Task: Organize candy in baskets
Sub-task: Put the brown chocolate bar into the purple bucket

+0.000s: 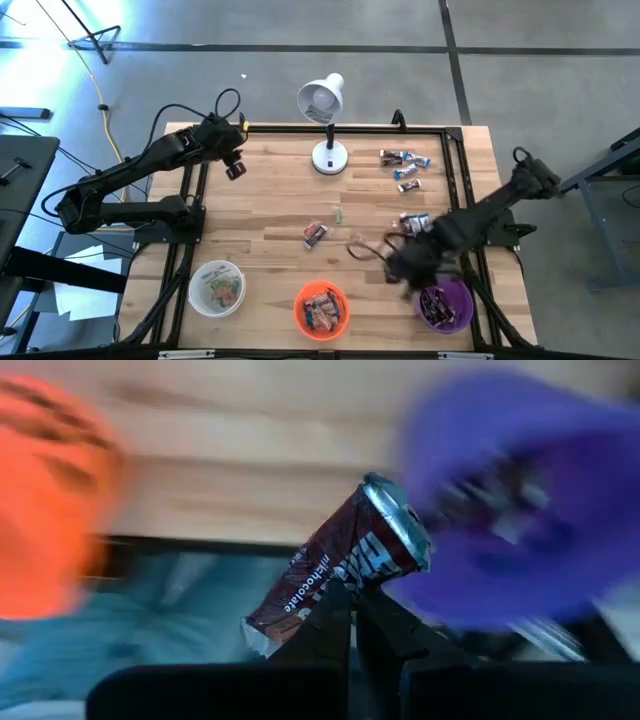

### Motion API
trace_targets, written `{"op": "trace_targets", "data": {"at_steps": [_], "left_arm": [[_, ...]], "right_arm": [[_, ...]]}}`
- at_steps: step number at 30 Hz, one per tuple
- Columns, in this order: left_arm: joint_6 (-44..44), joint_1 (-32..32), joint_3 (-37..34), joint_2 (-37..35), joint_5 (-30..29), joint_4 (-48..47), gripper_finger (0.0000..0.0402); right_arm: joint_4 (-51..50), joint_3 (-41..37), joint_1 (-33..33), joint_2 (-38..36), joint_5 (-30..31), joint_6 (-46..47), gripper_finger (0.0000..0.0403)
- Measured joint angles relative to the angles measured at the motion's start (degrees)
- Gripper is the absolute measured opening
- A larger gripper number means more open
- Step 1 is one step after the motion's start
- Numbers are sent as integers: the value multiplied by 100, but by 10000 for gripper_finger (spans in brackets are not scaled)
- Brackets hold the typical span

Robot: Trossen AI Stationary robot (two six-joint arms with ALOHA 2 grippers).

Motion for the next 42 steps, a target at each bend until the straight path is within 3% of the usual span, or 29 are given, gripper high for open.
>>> {"op": "trace_targets", "data": {"at_steps": [7,11,15,24,32,35,38,42], "left_arm": [[-356,0,-1,0,-11,460,129],[-776,1,1,0,-19,713,129],[-1009,0,1,0,-20,691,129],[-1234,0,1,0,-22,265,129],[-1714,0,1,2,-24,453,129],[-1546,0,1,2,-26,625,129],[-1305,1,0,2,-29,778,129],[-1292,0,0,8,-31,982,129]], "right_arm": [[-954,2,1161,-60,-239,1333,0],[-1015,2,1526,-58,167,1512,3],[-898,2,1658,-52,640,1061,30],[-1411,4,1770,-52,657,-9,125],[-1334,4,1773,-52,1059,-1672,133],[-1112,4,1773,-52,1050,-1849,133],[-714,4,1760,-52,689,-1859,133],[145,7,1685,-52,-364,-1884,133]]}}
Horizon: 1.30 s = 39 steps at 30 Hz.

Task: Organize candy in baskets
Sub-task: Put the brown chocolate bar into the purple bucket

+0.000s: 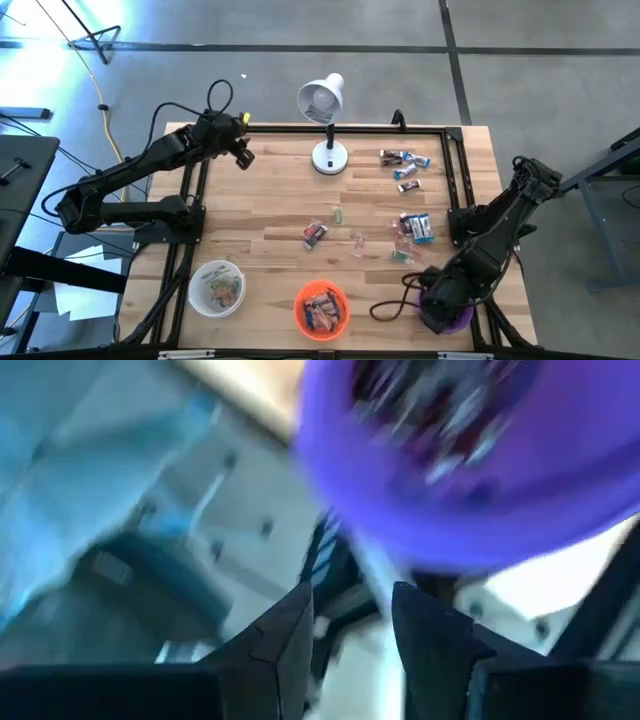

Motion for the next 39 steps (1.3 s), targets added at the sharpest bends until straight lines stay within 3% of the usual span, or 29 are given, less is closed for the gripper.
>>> {"op": "trace_targets", "data": {"at_steps": [3,6,8,13,16,18,22,26,35,39], "left_arm": [[-120,2,1,37,0,111,129],[-146,0,0,117,0,159,129],[-148,2,-1,213,0,157,129],[-148,2,1,524,2,155,129],[-150,0,-1,760,2,156,129],[-150,-2,-1,931,4,154,129],[-150,-4,0,1228,9,83,129],[-115,-17,-1,1350,19,-114,129],[340,-20,-1,1139,390,-559,129],[346,-20,-1,985,417,-691,129]], "right_arm": [[418,1,-14,0,-503,2,133],[556,1,-138,0,-410,44,133],[540,1,-316,0,87,254,133],[629,1,-966,2,2067,579,133],[856,4,-1511,83,3062,10,133],[1101,4,-1934,236,3390,-657,133],[1935,4,-2859,756,3271,-2069,133],[2656,4,-3684,1251,2774,-2814,133],[3666,4,-4616,2231,2589,-3432,133],[4206,4,-4579,2780,2393,-2679,133]]}}
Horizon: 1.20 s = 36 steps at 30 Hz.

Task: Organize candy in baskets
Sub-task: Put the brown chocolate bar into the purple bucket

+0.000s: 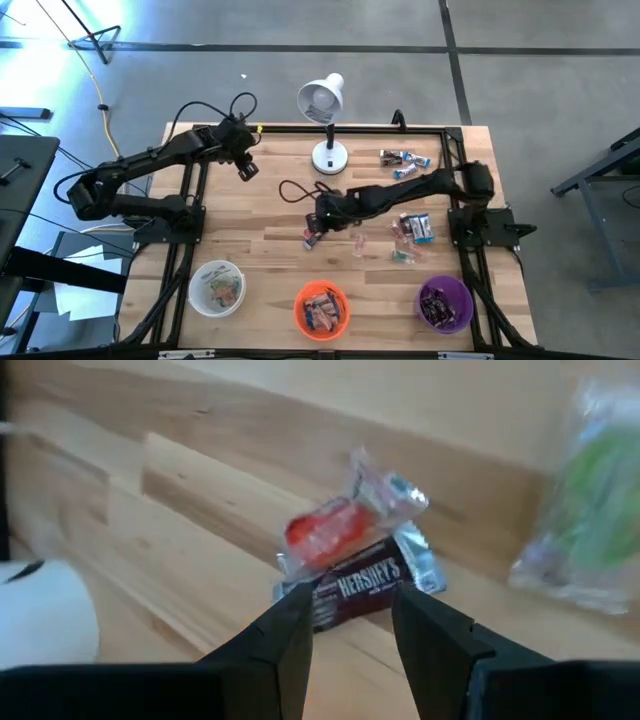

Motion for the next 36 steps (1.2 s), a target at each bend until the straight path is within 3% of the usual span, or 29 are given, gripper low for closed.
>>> {"op": "trace_targets", "data": {"at_steps": [16,36], "left_arm": [[352,0,0,-228,0,-138,129],[352,0,0,-226,44,-111,129]], "right_arm": [[262,0,408,321,519,1811,133],[554,26,491,891,913,2739,133]]}}
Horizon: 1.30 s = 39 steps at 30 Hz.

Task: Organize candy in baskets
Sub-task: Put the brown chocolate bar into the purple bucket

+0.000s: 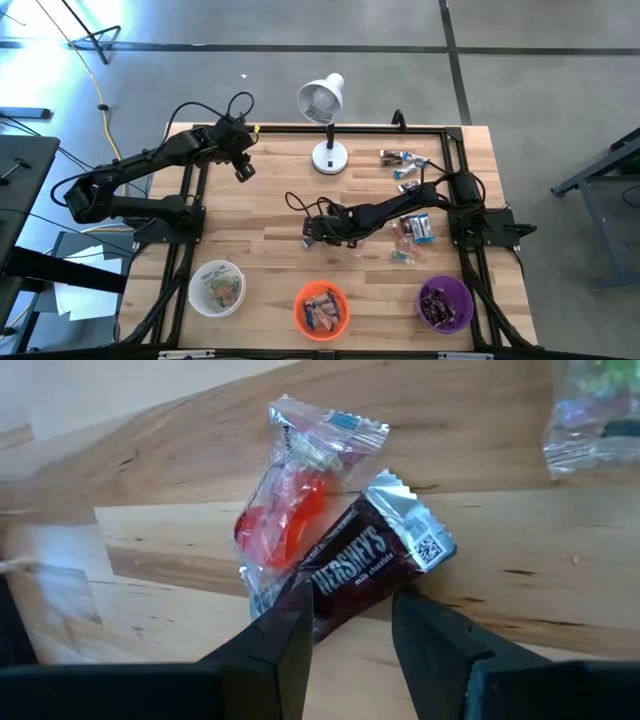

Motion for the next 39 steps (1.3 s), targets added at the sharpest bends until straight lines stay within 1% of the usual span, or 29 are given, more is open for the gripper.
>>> {"op": "trace_targets", "data": {"at_steps": [2,4,6,8,9,10,12,14,19,27,33,39], "left_arm": [[2,0,0,0,1,19,129],[0,0,0,0,0,17,129],[0,0,0,0,0,19,129],[-2,0,0,0,0,17,129],[-2,0,0,0,0,17,129],[-2,0,0,0,0,17,129],[-2,0,0,0,0,14,129],[-4,0,0,0,0,10,129],[-4,0,0,0,0,6,129],[0,0,0,0,0,6,129],[48,0,0,0,0,8,129],[52,0,0,0,2,12,129]], "right_arm": [[-103,0,2,6,25,0,128],[-220,2,0,8,25,-17,109],[-395,3,0,12,23,-40,74],[-547,9,9,3,25,-109,29],[-599,11,34,0,42,-236,16],[-632,12,51,0,55,-344,11],[-700,13,46,-8,-115,-443,14],[-723,13,51,-11,-311,-653,7],[-827,3,153,-11,-464,-815,1],[-945,-32,188,-256,-492,-780,0],[-1314,-74,236,-600,-603,-820,0],[-1799,-61,369,-1043,-537,-833,5]]}}
